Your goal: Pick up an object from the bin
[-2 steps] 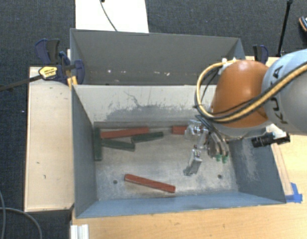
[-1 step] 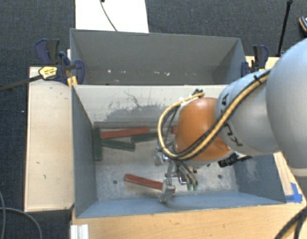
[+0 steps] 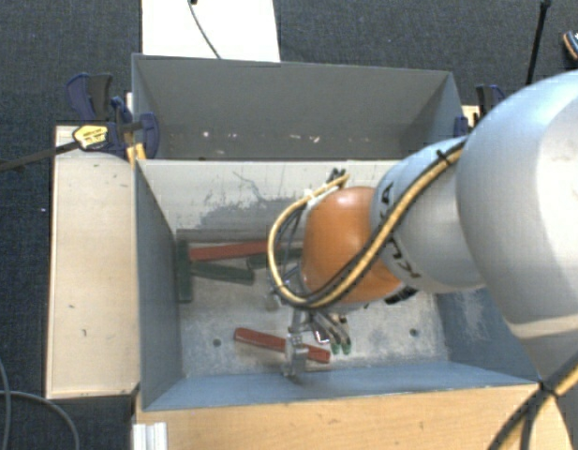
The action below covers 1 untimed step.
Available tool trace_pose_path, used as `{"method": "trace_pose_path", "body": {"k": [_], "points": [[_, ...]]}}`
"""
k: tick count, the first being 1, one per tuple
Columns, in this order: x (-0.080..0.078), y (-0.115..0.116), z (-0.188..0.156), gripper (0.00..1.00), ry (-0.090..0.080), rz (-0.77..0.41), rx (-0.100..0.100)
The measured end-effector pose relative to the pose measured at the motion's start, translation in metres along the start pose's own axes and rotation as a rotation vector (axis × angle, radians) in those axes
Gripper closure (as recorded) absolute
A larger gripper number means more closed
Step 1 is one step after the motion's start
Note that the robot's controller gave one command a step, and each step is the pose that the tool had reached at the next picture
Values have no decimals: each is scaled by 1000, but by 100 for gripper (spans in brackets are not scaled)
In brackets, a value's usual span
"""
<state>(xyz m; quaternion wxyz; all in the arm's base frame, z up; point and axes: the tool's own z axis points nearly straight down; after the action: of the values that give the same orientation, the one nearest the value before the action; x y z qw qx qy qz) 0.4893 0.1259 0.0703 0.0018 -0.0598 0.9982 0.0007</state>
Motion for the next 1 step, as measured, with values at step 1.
{"method": "trace_pose_path", "body": {"k": [1], "points": [[1, 0, 0, 100, 2, 1, 0]]}}
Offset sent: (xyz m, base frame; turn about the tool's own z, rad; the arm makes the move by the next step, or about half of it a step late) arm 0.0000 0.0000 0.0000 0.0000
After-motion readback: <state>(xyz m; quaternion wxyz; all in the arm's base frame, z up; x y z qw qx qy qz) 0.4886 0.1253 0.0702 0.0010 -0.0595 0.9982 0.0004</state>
